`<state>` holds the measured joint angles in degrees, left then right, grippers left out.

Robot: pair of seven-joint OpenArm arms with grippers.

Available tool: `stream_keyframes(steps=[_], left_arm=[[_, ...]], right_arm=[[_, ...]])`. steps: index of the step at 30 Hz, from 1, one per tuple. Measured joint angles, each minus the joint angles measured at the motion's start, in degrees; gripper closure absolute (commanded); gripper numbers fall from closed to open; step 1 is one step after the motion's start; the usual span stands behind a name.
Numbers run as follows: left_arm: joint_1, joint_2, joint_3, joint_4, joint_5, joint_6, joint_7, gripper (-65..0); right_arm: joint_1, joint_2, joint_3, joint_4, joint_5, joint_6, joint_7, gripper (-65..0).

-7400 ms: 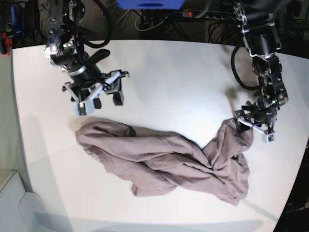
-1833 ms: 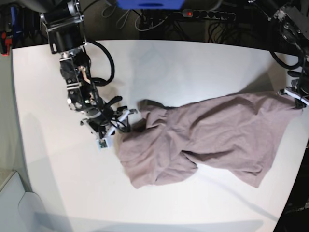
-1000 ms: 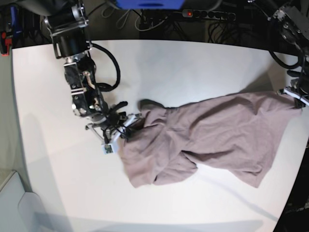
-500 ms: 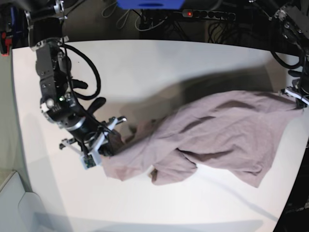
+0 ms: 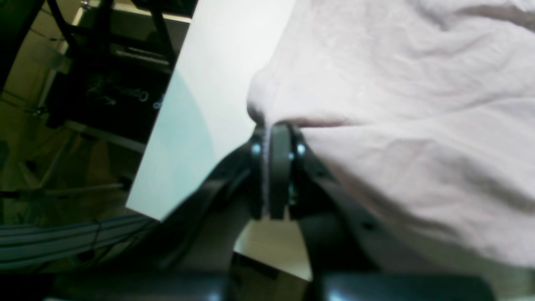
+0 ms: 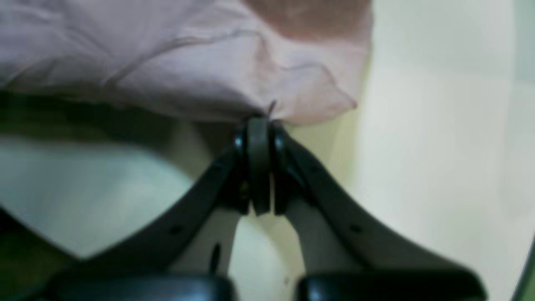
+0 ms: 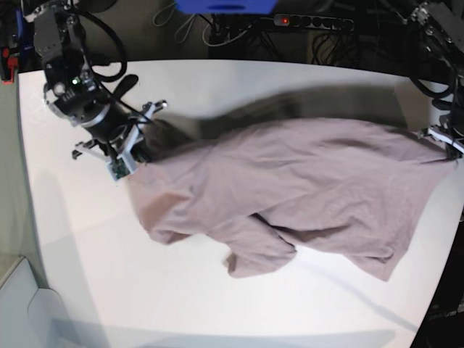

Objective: Layout the t-shirt on the table in an organized manner, then fold the t-shirt properly
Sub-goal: 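Drag the shirt edge away from the left gripper with the right gripper, flattening it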

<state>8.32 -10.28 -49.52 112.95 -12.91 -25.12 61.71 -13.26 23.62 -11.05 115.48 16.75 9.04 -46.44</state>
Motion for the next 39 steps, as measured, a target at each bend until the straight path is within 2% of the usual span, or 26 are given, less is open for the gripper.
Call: stream_keyframes(steps=[2,6,7,9,20,24,29,33,39], left_arm=[[0.1,0.0,0.0,0.0,-0.1,0.0,0.0,-0.1],[-0.4,0.0,0.0,0.0,0.0,0.0,0.0,-0.1],[-0.4,0.0,0.0,0.0,0.0,0.0,0.0,-0.1],[-0.5,0.0,0.0,0.0,0.1,0.0,0.0,-0.1],[-0.4,0.0,-3.7,0.0,-0.1,0.0,0.0,-0.1],[-0.4,0.0,-4.7,0.0,0.0,0.0,0.0,-0.1],[-0.5,0.0,-4.7,0.0,-0.1,0.0,0.0,-0.1],[-0.5,0.0,-4.7,0.0,-0.1,0.0,0.0,-0.1],[-0.2,0.1,-4.7,0.0,0.1,0.0,0.0,-0.1]], right_arm=[[-2.1,0.1,0.0,0.0,0.0,1.4,0.0,0.0],[-4.3,0.7,0.0,0.5,-0.1,17.4,0.0,0.0],[-4.3,0.7,0.5,0.6,-0.1,22.8,0.3,0.0],[-4.9,0.5,1.9,0.8,-0.1,30.2,0.7,0.0],[-9.7,0.7,2.6,0.8,0.0,30.8,-0.6,0.0],[-8.8,0.7,-1.7,0.8,-0.5,30.7,0.2,0.0],[-8.8,0.8,-12.0,0.8,-0.3,30.8,-0.2,0.0],[-6.7,0.8,-17.3,0.8,-0.7,30.8,-0.5,0.0],[-1.9,-1.6,-17.5,0.5,-0.1,30.8,-8.5,0.0]])
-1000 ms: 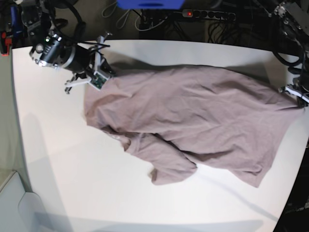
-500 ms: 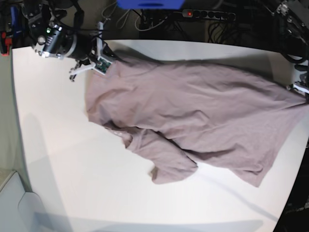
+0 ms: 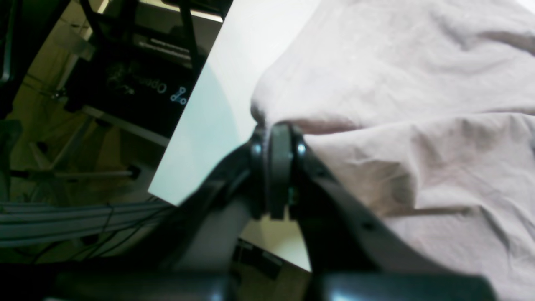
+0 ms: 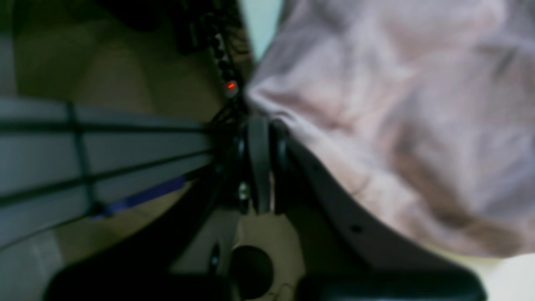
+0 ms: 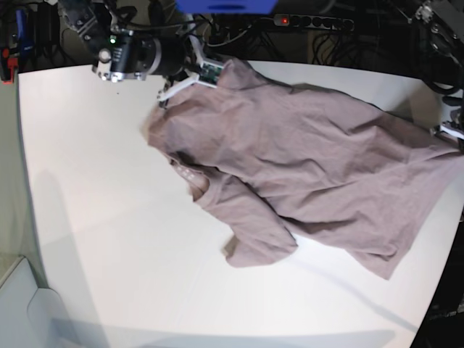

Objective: Layout the t-shirt on the table in an organized manner, then fold the t-shirt properly
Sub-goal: 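Drag the shirt edge away from the left gripper with the right gripper, flattening it, then release the shirt and move the right gripper toward the shirt's sleeve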

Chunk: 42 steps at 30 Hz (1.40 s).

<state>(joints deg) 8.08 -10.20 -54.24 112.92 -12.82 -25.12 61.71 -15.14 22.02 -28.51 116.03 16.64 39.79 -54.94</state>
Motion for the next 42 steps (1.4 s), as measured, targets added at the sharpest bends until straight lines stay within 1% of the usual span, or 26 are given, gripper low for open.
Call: stream_keyframes(steps=[2,4,6,9,11,14,15,17,20,22,25,28,31,36,38,39,42], left_arm=[[0.0,0.1,0.0,0.0,-0.1,0.0,0.0,-0.1],[0.0,0.1,0.0,0.0,-0.1,0.0,0.0,-0.1],[0.0,0.2,0.0,-0.1,0.0,0.0,0.0,-0.1],[0.0,0.3,0.0,-0.1,0.0,0.0,0.0,-0.1],[0.0,0.4,0.0,-0.1,-0.1,0.0,0.0,-0.1],[0.0,0.4,0.0,-0.1,-0.1,0.0,0.5,-0.1],[0.6,0.3,0.0,-0.1,-0.2,0.0,0.2,-0.1],[2.2,0.3,0.2,-0.1,-0.3,0.0,-0.1,-0.2],[3.9,0.4,0.0,-0.1,0.2,0.0,0.5,-0.2],[5.3,0.3,0.1,0.0,-0.4,0.0,-0.3,-0.2],[7.7,0.2,0.1,-0.2,0.1,0.0,-0.1,-0.4],[8.7,-0.1,0.0,-0.3,0.1,0.0,-0.1,-0.5],[8.9,0.3,0.3,-0.3,0.0,0.0,-0.1,-0.6],[9.1,0.6,0.4,-0.3,0.0,0.0,-0.2,-0.3],[8.8,1.9,0.1,-0.3,0.2,0.0,-0.2,-0.2],[8.8,2.7,0.1,-0.3,0.0,0.0,-0.2,-0.2],[9.1,3.5,0.2,-0.3,0.0,0.0,-0.2,-0.2]], right_arm=[[1.3,0.0,0.2,0.0,-0.4,0.0,-2.8,0.0],[1.7,0.1,0.2,0.0,-0.4,0.0,-4.1,-1.2],[1.7,0.1,0.1,0.0,-0.3,0.0,-4.0,-7.7],[1.7,0.4,0.0,0.0,-0.3,0.0,-4.3,-20.0],[1.7,1.7,-0.2,0.0,-0.1,0.0,-3.9,-25.2],[1.9,2.7,0.7,0.0,0.1,0.0,-4.2,-26.5],[2.1,3.0,2.2,0.0,0.8,0.0,-3.7,-26.5],[2.8,3.9,7.0,0.0,0.1,0.0,-3.9,-26.5],[3.2,4.0,14.0,0.0,-0.3,0.0,-4.0,-26.7],[4.1,3.8,16.8,0.0,-0.3,0.0,-4.3,-26.9],[7.6,3.7,18.4,-0.5,-0.1,0.0,-3.9,-27.0],[12.5,1.8,18.4,-0.7,0.1,0.0,-4.9,-27.0],[18.6,-1.8,18.4,-4.1,0.1,0.5,-4.6,-27.0],[30.8,-7.6,18.3,-18.4,-0.2,0.3,-4.3,-26.8],[35.9,-10.4,18.2,-26.2,-0.2,0.2,-3.9,-27.0],[38.6,-11.8,18.2,-30.1,-0.5,0.2,-3.1,-27.0],[45.1,-15.5,18.1,-41.4,0.0,0.1,4.1,-27.0]])
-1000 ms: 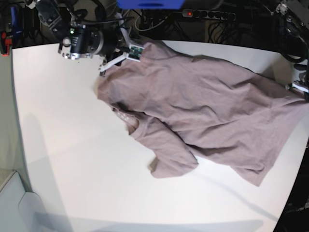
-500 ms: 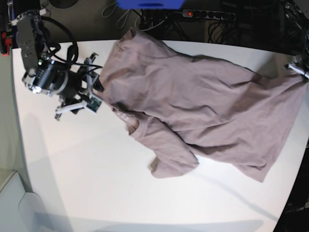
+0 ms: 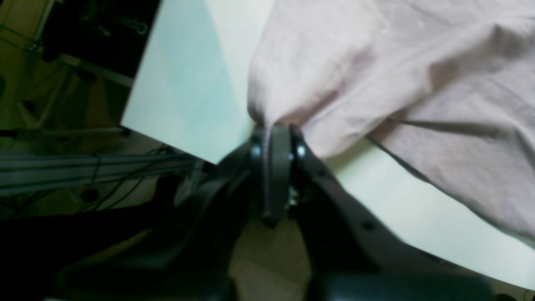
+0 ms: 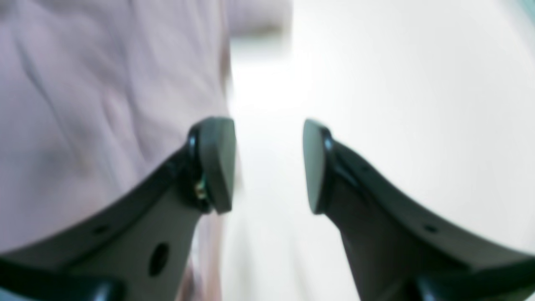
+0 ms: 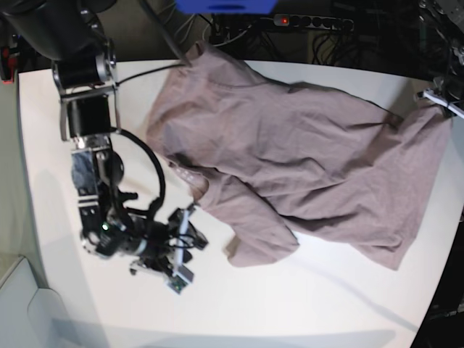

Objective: Layout the t-shirt on the table in an organized manner, then fold the t-shirt properly
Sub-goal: 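Release the shirt and move the right gripper toward the shirt's sleeve, then grasp the sleeve with the right gripper and pull it away from the left gripper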

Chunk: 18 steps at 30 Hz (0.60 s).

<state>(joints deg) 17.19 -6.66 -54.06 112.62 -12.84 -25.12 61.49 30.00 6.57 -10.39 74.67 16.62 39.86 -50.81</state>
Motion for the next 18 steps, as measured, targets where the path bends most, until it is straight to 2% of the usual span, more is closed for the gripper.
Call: stream_keyframes(steps=[5,10,16,18], left_arm=[[0.9,1.7,-0.2,0.1,0.3,0.0,0.0,-0.1],[1.4,1.9,-0.2,0.2,0.2,0.0,0.0,-0.1],[1.4,3.1,-0.2,0.3,0.2,0.0,0.0,-0.1],[1.3,3.0,-0.2,0.3,0.2,0.0,0.0,-0.1]], right_arm=[[6.4,-4.6,0.0,-17.1,0.0,0.0,10.7,-27.0],[8.7,-6.6,0.1,-29.8,-0.9,-0.2,18.9,-27.0],[9.2,-8.0,0.3,-33.4,-0.7,-0.2,25.0,-27.0],[8.6,-8.0,0.2,-33.3,-0.5,-0.2,25.4,-27.0]])
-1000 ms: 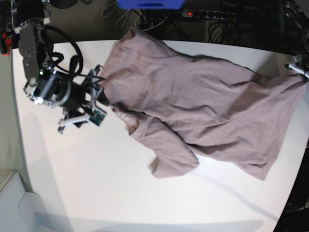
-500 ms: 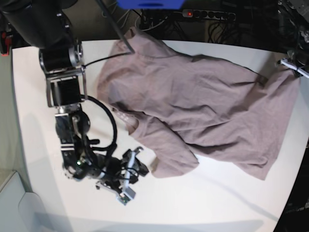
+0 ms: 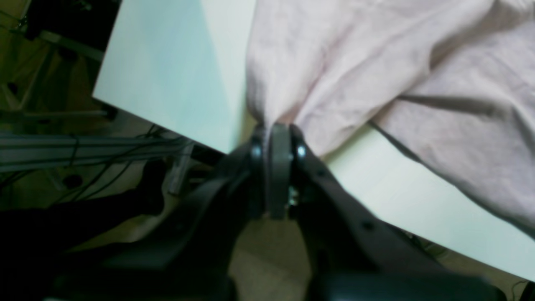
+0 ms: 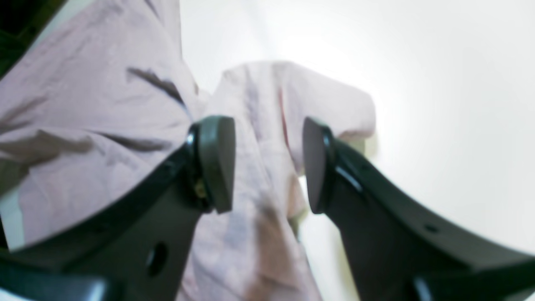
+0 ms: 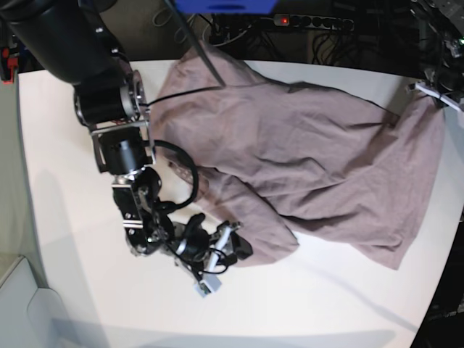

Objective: Layout the t-shirt on the table in an organized manner, then fold the t-shirt properly
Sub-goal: 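Grasp the sleeve with the right gripper and pull it away from the left gripper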

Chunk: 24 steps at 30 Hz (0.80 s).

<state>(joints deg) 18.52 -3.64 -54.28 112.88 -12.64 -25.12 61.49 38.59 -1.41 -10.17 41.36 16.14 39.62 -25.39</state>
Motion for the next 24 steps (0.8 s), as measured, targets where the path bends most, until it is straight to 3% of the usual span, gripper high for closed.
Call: stream_keyframes(steps=[15,20,24], left_arm=[[-0.2,0.0,0.0,0.0,0.0,0.0,0.0,-0.1],[-0.2,0.0,0.0,0.0,0.0,0.0,0.0,-0.1],[-0.2,0.0,0.0,0.0,0.0,0.0,0.0,-0.1]], right_arm=[[-5.4,0.1,-0.2,-0.2,-0.3,0.0,0.0,-26.5],[-7.2,0.1,-5.1,-0.2,-0.2,0.0,0.1,-26.5],[-7.8,0.1,-6.7,-0.2,-0.2,0.0,0.2,-20.6]])
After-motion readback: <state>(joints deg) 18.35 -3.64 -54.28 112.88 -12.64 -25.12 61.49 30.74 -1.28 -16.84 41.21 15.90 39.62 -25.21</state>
